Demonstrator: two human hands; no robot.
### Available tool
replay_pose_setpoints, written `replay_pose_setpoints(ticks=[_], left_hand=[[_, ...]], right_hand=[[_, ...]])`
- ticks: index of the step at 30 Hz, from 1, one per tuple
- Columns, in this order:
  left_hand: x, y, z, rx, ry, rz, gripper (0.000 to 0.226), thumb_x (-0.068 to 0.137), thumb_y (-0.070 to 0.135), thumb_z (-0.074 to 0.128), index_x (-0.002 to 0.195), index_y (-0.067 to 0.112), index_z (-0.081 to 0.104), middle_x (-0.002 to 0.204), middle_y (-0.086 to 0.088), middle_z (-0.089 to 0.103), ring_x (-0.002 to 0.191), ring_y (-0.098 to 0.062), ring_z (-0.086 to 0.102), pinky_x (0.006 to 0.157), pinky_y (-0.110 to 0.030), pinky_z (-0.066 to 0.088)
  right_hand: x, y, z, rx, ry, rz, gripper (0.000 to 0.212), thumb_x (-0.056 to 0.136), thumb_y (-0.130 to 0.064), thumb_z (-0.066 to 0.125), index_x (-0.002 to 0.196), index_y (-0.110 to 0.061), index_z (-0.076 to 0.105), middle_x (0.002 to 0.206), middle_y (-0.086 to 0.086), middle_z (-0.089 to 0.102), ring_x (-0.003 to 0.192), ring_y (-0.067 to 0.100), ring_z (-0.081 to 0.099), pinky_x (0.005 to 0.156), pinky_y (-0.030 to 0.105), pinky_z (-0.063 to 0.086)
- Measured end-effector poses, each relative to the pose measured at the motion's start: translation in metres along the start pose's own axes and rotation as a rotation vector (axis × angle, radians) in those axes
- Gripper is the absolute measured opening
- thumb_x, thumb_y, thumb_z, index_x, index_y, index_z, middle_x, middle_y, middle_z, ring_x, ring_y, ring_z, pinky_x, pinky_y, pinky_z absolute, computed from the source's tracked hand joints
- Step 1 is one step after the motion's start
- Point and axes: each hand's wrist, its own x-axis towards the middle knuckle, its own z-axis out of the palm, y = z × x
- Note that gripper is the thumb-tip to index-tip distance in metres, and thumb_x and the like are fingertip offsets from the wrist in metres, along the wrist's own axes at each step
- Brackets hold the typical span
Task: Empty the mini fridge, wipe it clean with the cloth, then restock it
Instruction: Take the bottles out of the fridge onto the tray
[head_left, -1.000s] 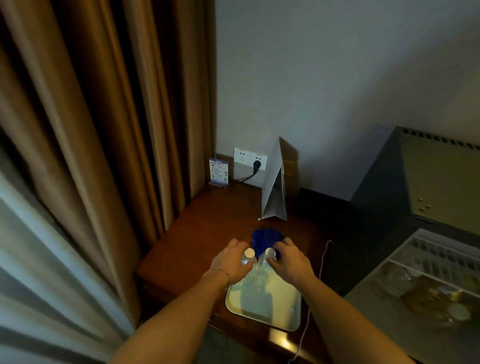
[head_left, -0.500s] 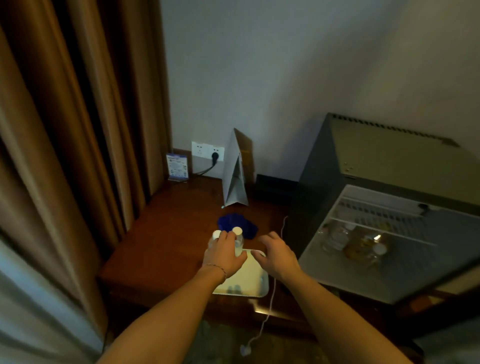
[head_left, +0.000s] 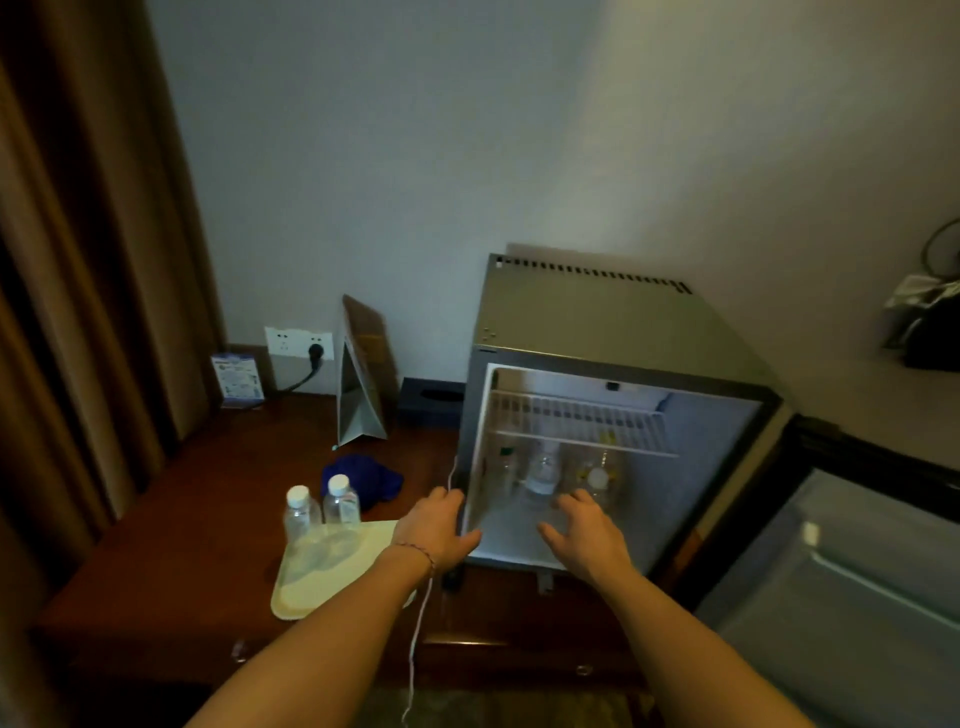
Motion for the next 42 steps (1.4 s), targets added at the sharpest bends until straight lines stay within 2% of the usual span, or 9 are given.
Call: replay_pose_setpoints(ticks=[5,9,14,17,22,28,32,36,42], left_hand=[[0.009,0.061,0.017,0.018,-0.040,-0.035,0.063,0.091,0.058,0.054,0.140,0.019,0.044,0.137,-0.005,0.047,0.121,-0.027,0.052,0.097,-0.043,0.049],[0.014,0.099,0.027,0.003,-0.038,-0.046,0.065,0.093,0.058,0.053,0.144,0.019,0.042,0.140,-0.005,0.045,0.124,-0.026,0.051,0.099,-0.042,0.049],[0.031,0.121,0.028,0.062,-0.047,-0.060,0.066,0.093,0.059,0.052,0.145,0.020,0.041,0.143,-0.007,0.046,0.125,-0.028,0.051,0.099,-0.042,0.049],[0.049,0.122,0.027,0.071,-0.061,-0.062,0.066,0.092,0.061,0.051,0.143,0.020,0.043,0.139,-0.009,0.051,0.120,-0.029,0.055,0.097,-0.042,0.050],[0.089,0.120,0.027,0.046,-0.094,-0.004,0.069,0.094,0.052,0.056,0.151,0.021,0.033,0.157,-0.008,0.029,0.137,-0.032,0.041,0.106,-0.044,0.044],[0.117,0.125,0.044,-0.017,-0.037,0.026,0.071,0.093,0.053,0.058,0.152,0.024,0.031,0.157,-0.006,0.029,0.135,-0.031,0.044,0.107,-0.041,0.042],[0.140,0.120,0.052,-0.054,0.022,0.054,0.072,0.090,0.057,0.058,0.151,0.026,0.034,0.155,-0.007,0.037,0.138,-0.029,0.042,0.111,-0.046,0.041],[0.153,0.116,0.062,-0.040,0.045,0.026,0.070,0.089,0.055,0.060,0.145,0.019,0.040,0.145,-0.013,0.045,0.129,-0.031,0.049,0.104,-0.047,0.047],[0.177,0.119,0.063,-0.023,0.016,-0.005,0.053,0.094,0.048,0.057,0.134,0.014,0.055,0.128,-0.011,0.063,0.113,-0.026,0.061,0.094,-0.038,0.052]], right_hand=[[-0.003,0.068,-0.031,-0.032,0.015,0.040,0.048,0.097,-0.045,0.057,0.137,-0.019,0.052,0.139,0.002,0.045,0.117,0.025,0.056,0.093,0.041,0.051],[0.004,0.098,-0.041,-0.018,0.022,0.061,0.049,0.098,-0.045,0.056,0.139,-0.021,0.051,0.135,0.003,0.047,0.113,0.026,0.058,0.086,0.037,0.051],[0.023,0.103,-0.035,0.067,0.026,0.039,0.048,0.095,-0.045,0.060,0.136,-0.021,0.056,0.144,0.003,0.048,0.116,0.028,0.059,0.091,0.039,0.053],[0.038,0.101,-0.034,0.067,0.001,0.082,0.048,0.096,-0.044,0.058,0.139,-0.022,0.052,0.144,0.004,0.049,0.114,0.031,0.061,0.088,0.039,0.053],[0.066,0.103,-0.032,0.062,-0.012,0.066,0.051,0.099,-0.044,0.052,0.143,-0.021,0.043,0.151,0.006,0.038,0.126,0.027,0.052,0.097,0.041,0.051],[0.086,0.111,-0.019,0.061,-0.062,0.075,0.054,0.101,-0.045,0.049,0.148,-0.021,0.038,0.158,0.002,0.031,0.130,0.026,0.049,0.101,0.040,0.048],[0.101,0.115,-0.010,0.099,-0.023,0.021,0.051,0.101,-0.042,0.050,0.146,-0.021,0.040,0.156,0.000,0.032,0.133,0.025,0.045,0.103,0.039,0.045],[0.111,0.117,-0.001,0.125,-0.001,-0.020,0.051,0.100,-0.042,0.053,0.144,-0.019,0.044,0.155,0.004,0.034,0.133,0.026,0.045,0.106,0.041,0.043],[0.119,0.123,-0.007,0.145,-0.038,-0.043,0.049,0.098,-0.040,0.057,0.140,-0.016,0.050,0.154,0.006,0.036,0.134,0.027,0.044,0.108,0.038,0.040]])
